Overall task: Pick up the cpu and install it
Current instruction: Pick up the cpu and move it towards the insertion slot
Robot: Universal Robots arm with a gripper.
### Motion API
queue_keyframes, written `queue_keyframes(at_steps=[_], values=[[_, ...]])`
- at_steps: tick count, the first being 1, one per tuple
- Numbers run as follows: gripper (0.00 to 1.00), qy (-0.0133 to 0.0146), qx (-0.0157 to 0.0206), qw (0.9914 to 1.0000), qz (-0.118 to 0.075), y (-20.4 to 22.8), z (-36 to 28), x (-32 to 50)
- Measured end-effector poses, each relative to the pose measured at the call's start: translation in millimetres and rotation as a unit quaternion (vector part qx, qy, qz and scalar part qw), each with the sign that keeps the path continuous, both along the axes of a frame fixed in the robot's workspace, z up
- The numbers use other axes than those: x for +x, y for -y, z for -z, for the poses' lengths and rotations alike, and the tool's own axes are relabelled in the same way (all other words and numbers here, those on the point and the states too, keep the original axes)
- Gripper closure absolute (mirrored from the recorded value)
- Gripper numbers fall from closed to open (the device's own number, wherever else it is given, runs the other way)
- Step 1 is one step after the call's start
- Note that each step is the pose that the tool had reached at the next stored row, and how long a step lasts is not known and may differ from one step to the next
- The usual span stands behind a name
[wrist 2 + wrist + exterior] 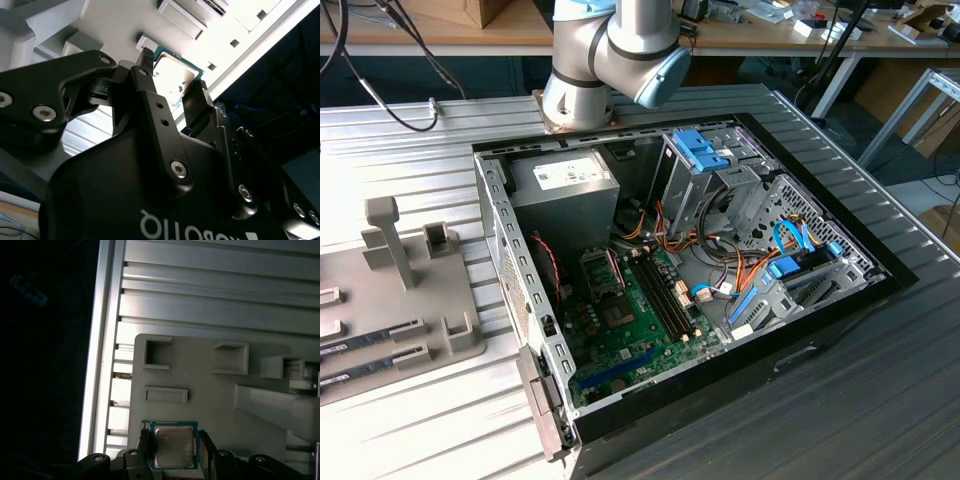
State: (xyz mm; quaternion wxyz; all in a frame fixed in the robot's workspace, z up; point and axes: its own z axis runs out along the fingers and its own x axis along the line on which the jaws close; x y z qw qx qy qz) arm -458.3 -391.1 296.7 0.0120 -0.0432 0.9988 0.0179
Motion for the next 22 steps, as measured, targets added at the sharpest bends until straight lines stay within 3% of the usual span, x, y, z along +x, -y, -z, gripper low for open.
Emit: queue_keyframes(at_steps=[22], values=[[0.53, 0.0000, 0.0000, 1.00000, 0.000, 0.0, -5.9, 0.0]])
